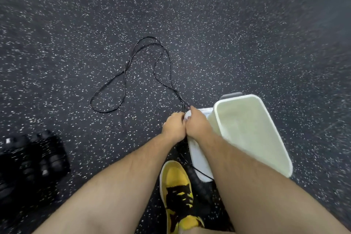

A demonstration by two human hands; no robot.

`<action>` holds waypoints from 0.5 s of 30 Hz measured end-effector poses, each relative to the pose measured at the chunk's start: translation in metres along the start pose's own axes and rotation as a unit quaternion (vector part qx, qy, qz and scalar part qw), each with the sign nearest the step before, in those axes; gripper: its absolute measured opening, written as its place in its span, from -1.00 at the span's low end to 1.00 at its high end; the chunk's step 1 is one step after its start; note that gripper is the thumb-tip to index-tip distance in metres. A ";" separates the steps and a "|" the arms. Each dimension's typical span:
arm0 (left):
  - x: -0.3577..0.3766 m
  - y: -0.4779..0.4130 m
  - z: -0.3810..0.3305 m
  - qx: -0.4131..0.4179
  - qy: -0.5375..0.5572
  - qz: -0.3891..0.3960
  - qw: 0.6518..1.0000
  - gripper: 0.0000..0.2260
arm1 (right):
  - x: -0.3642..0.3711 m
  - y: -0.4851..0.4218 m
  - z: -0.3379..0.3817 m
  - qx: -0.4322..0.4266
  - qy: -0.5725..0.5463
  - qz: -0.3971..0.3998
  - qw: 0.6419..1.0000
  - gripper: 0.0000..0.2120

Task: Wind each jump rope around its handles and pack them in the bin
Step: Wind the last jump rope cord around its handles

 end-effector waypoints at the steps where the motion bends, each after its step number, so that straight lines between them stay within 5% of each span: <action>1: 0.008 -0.010 0.003 -0.012 -0.004 0.007 1.000 -0.86 | 0.004 -0.008 -0.007 0.000 0.016 0.024 1.000 -0.39; 5: 0.024 -0.032 0.007 -0.029 0.006 0.017 0.999 -0.94 | 0.017 -0.035 -0.028 0.020 0.025 0.072 0.997 -0.28; 10: 0.026 -0.029 0.013 -0.094 0.161 0.060 0.981 -0.61 | 0.026 -0.037 -0.033 0.061 -0.070 -0.016 0.996 -0.62; 15: 0.032 -0.018 0.027 -0.247 0.349 -0.010 0.904 -0.70 | 0.038 -0.024 -0.021 0.034 -0.141 -0.044 0.989 -0.70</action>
Point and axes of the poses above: each hand's wrist, its own y-axis away from the middle knuckle, its own x-axis out of the palm, z = x × y, the point moved 4 cm from there along -y, towards the middle knuckle, and after that the axes turned 8 degrees about -x, right-handed, at the moved point
